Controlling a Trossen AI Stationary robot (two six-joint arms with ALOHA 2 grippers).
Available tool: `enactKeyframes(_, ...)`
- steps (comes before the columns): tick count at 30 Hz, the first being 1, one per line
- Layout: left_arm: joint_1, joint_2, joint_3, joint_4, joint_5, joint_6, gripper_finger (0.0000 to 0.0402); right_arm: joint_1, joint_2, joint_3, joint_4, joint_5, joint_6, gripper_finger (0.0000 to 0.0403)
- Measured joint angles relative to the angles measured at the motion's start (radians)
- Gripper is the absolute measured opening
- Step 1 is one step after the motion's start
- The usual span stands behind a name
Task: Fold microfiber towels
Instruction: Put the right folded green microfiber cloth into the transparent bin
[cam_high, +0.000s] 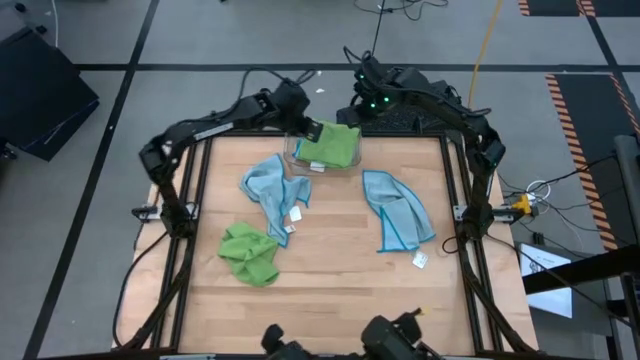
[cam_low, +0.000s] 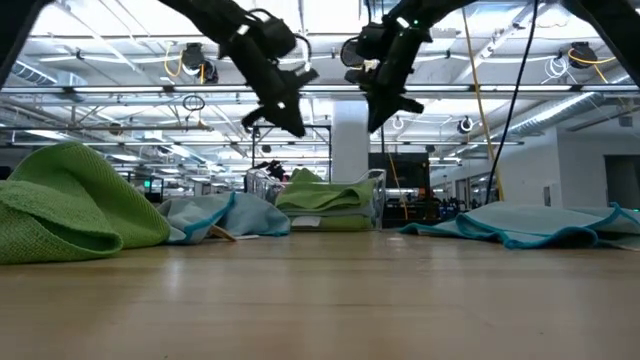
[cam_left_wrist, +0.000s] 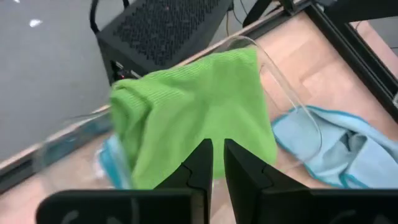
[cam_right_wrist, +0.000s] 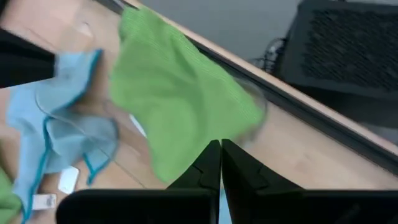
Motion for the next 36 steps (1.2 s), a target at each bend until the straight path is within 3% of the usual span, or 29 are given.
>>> enactKeyframes(6,-0.013,0.175,0.190,0.004,-0.063,-0.006,0.0042,-0.015,-0.040,0.000,-0.125,0.093,-0.003,0.0008)
enactKeyframes(12,-0.005,0.313,0.321,-0.130,-0.105,-0.082,0.0042,-0.045,-0.050,0.000,-0.241,0.127,-0.005,0.0008)
enactKeyframes(29,-0.036,0.336,0.114,-0.074,-0.191,-0.267,0.0042,-0.105,-0.049,0.000,-0.236,0.120,-0.070,0.0008)
enactKeyframes(36,-0.049,0.342,0.086,-0.142,-0.221,-0.319,0.0042,-0.119,-0.049,0.000,-0.238,0.118,-0.108,0.0008)
